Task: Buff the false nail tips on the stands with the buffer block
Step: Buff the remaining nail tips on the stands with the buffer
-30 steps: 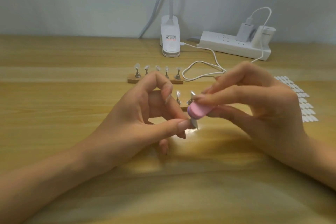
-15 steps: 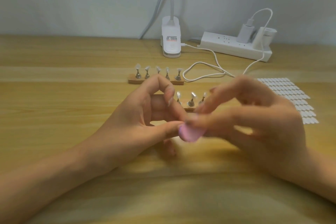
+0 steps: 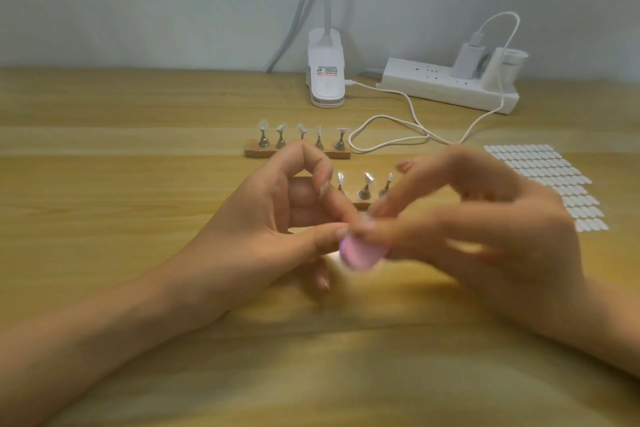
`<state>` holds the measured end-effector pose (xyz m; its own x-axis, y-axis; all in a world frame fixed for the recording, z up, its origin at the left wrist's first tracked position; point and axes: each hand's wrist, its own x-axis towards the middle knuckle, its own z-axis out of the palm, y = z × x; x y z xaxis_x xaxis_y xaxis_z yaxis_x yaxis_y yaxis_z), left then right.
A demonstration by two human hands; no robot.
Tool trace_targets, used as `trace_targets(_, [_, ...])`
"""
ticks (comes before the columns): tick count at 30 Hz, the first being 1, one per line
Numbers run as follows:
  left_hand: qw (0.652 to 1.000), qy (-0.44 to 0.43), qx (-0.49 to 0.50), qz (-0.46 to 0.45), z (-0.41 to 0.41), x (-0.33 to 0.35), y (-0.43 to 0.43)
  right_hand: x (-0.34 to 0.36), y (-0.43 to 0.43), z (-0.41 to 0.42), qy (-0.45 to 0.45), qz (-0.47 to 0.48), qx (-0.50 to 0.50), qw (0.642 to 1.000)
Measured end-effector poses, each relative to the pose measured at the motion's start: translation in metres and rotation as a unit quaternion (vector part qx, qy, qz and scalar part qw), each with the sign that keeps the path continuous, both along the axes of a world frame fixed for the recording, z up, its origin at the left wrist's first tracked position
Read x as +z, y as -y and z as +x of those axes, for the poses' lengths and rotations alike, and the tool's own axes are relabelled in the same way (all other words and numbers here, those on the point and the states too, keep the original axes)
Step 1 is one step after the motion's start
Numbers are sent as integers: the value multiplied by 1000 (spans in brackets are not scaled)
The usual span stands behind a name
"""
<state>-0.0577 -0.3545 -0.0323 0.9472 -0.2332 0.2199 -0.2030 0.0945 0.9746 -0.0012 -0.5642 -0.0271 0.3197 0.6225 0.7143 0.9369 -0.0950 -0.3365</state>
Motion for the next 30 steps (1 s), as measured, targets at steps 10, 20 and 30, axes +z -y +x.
trace_targets(10, [1000, 1, 1, 6, -1, 1, 0, 0, 2, 4, -33, 16, -8, 999])
trace_targets(20, [1000, -6, -2, -4, 0, 0, 0, -1, 2, 4, -20, -1, 8, 1000])
trace_targets(30, [1000, 0, -24, -3, 0, 1, -1, 0, 2, 4, -4, 12, -2, 1000])
